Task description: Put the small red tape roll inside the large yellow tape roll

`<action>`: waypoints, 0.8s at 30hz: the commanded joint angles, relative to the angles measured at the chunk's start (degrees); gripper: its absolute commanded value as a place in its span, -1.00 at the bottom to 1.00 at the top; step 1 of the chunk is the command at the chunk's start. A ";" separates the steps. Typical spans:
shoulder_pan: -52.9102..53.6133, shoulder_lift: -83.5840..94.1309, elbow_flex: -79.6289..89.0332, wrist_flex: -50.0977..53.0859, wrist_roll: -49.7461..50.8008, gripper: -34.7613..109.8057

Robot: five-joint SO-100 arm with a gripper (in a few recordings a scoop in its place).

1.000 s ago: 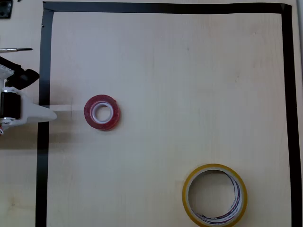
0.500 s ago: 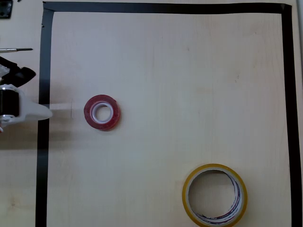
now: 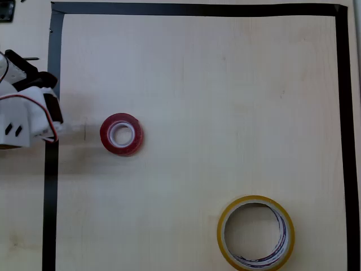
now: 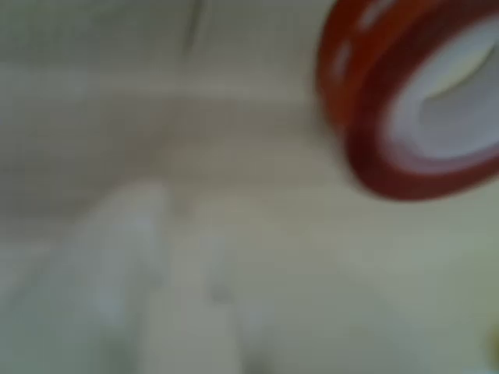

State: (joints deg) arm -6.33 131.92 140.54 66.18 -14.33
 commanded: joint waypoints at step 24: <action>3.52 -24.17 -10.37 -16.08 -1.93 -0.24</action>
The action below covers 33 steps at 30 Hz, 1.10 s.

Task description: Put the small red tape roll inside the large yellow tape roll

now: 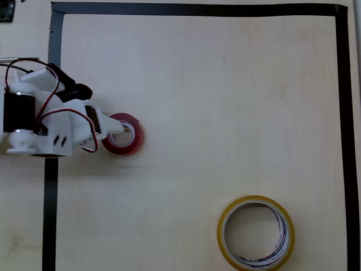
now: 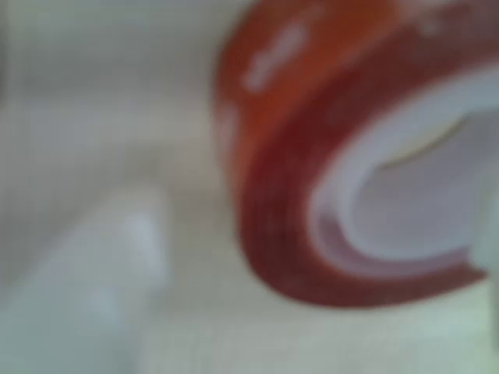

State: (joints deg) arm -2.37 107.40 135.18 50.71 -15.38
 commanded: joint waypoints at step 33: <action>3.60 5.71 -21.88 9.58 -3.16 -0.52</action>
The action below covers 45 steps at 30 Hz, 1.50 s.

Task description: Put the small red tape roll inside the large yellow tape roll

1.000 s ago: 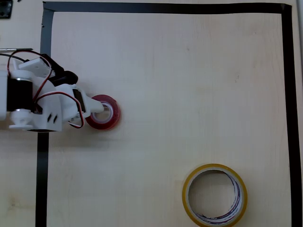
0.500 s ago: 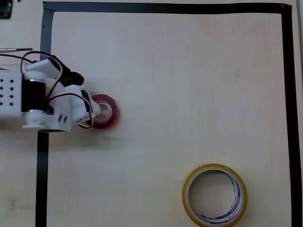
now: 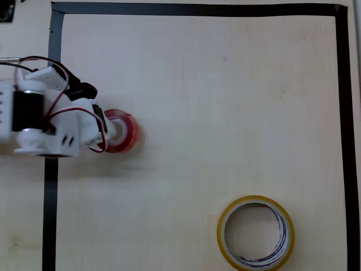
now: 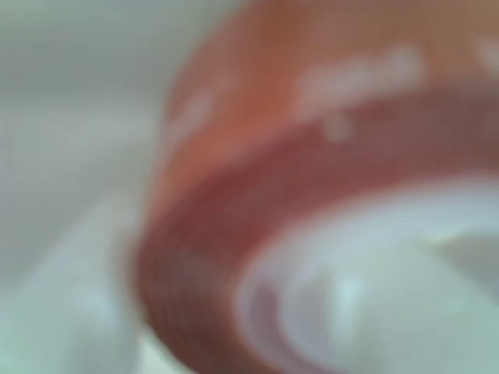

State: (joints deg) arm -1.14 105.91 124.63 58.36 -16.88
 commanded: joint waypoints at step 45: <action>18.63 -66.80 -123.05 14.33 5.10 -0.35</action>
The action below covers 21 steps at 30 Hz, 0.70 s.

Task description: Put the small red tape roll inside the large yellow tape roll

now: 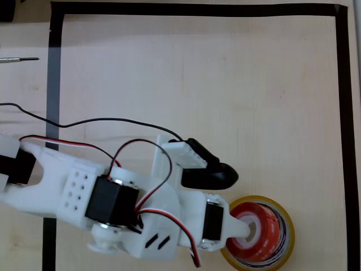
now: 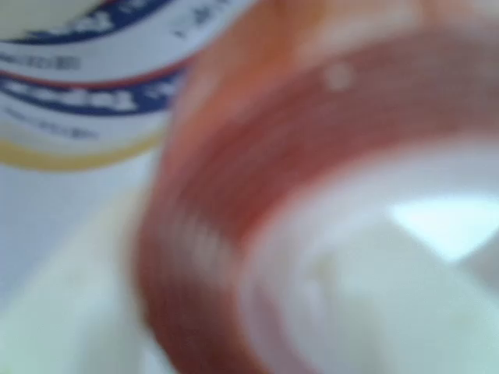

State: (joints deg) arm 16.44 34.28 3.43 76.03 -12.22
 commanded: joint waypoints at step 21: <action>-1.23 4.04 -16.70 18.72 -0.26 -0.25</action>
State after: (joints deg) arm 16.61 27.60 -6.94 87.36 -12.22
